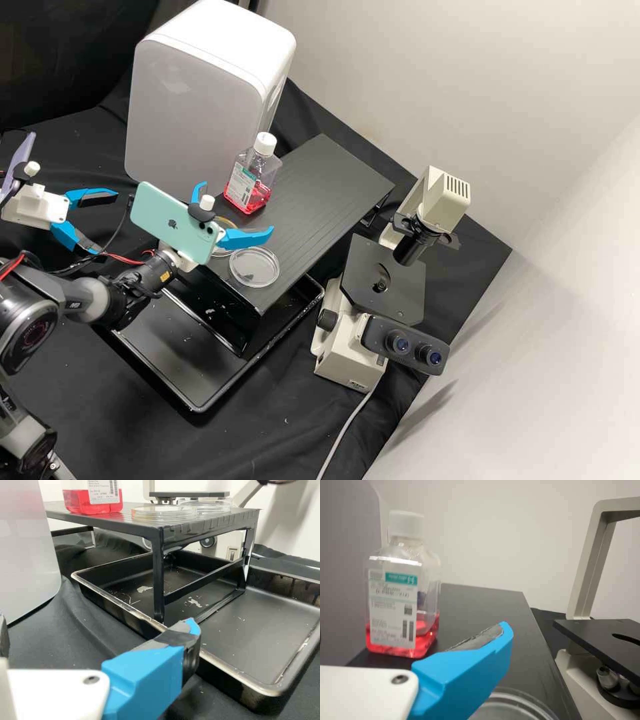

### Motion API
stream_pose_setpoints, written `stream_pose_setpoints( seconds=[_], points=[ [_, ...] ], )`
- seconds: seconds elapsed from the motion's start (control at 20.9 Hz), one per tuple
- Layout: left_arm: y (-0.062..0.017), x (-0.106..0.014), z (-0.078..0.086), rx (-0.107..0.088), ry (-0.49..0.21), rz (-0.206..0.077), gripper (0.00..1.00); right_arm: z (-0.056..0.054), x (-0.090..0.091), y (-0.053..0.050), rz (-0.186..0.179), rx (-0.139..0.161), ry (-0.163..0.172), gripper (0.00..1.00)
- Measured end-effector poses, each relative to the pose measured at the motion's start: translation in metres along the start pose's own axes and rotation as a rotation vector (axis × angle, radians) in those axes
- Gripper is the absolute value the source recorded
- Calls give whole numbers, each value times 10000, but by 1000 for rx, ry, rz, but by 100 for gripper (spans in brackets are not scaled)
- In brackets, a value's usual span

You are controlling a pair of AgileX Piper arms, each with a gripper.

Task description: Place the lid on the petri dish

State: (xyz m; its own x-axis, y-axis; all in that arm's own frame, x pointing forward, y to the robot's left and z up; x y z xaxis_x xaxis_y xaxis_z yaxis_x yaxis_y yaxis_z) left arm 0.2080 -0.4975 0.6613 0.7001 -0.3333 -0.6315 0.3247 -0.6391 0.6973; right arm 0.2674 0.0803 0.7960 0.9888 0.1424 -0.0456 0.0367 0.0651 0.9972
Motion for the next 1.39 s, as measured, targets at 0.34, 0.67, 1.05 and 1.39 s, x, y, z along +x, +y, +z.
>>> stream_pose_setpoints(
  seconds=[0.34, 0.67, 1.05, 1.39],
  points=[
    [0, 0, 0, 0, 0, 0, 100, 49, -160, -180, -25, -25, -84, 100],
    [0, 0, -1, -1, 1, 0, 100, -17, -251, -122, 41, -71, -42, 100],
    [0, 0, -1, -1, 1, 0, 100, -126, -281, -143, 33, -63, 4, 100],
    [0, 0, -1, -1, 1, 0, 100, -253, -317, -258, -12, -79, 57, 100]
  ],
)
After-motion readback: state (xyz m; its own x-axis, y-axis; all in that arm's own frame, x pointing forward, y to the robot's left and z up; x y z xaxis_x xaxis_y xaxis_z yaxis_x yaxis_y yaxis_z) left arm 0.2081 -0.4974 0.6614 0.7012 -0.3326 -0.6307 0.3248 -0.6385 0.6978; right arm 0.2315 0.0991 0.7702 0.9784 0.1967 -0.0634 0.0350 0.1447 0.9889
